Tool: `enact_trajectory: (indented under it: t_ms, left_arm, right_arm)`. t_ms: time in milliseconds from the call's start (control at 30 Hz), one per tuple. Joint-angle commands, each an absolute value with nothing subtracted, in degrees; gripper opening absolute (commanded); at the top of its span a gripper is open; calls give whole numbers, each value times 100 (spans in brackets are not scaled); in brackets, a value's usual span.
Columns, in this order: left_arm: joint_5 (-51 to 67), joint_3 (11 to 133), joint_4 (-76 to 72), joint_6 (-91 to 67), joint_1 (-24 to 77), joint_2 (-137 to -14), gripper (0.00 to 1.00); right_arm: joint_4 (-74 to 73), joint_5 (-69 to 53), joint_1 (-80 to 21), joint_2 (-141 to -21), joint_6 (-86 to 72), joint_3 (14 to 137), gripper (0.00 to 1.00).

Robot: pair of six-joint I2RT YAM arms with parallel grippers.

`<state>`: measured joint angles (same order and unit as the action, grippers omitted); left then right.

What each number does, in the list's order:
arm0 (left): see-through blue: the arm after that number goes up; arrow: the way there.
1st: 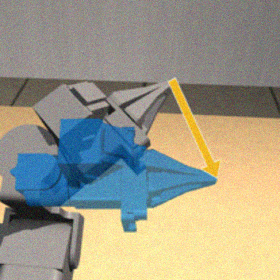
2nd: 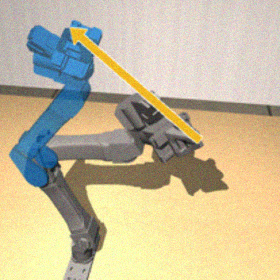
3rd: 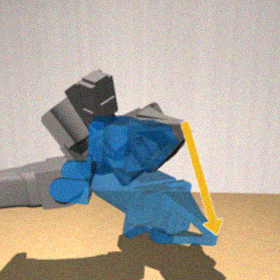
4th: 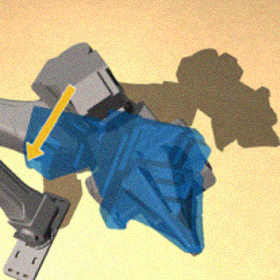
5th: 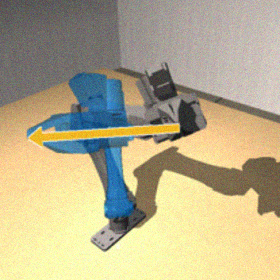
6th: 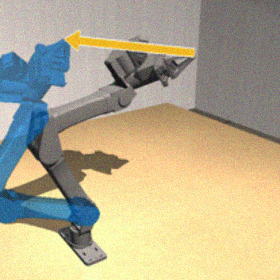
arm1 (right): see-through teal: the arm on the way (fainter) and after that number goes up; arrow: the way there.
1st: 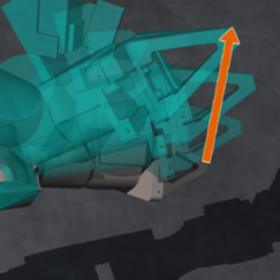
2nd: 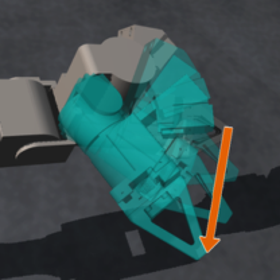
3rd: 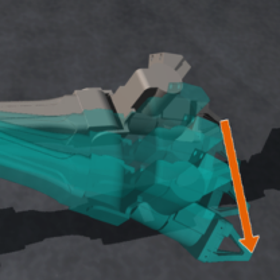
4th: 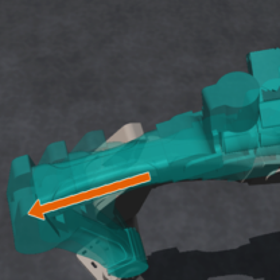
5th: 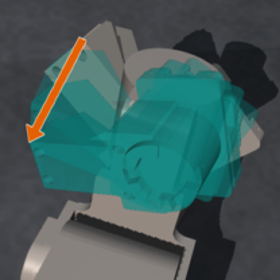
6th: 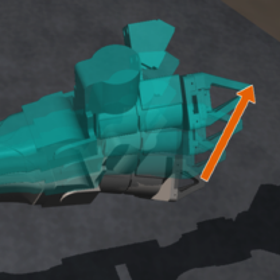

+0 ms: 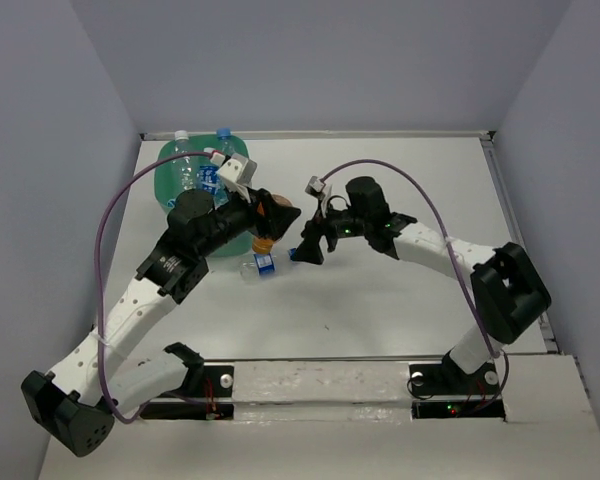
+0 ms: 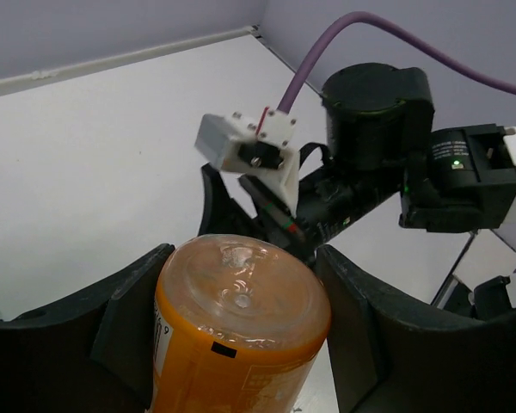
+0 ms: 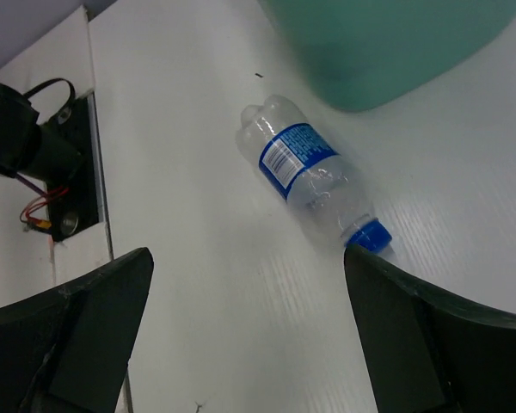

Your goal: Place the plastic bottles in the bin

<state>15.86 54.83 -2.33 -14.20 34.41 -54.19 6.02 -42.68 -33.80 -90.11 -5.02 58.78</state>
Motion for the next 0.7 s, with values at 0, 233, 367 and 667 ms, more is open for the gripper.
enact_trajectory:
  t_ms: [0,233,367,667]
  left_arm:
    - [2530,5432,-158,-1600,3104,-5256,37]
    - [3059,5405,-97,-1661,2427,-5177,37]
    - [3111,5431,-184,-1749,1979,-4993,37]
    - [2743,5625,-290,-2030,1231,-4790,37]
  right_arm:
    - [432,-4035,-3787,-9622,639,6835,98]
    - [-729,-3762,-4061,-10950,1696,8164,100]
    - [-896,-3683,-4200,-11478,1793,8560,100]
    - [-932,-3489,-4562,-12278,1811,8956,100]
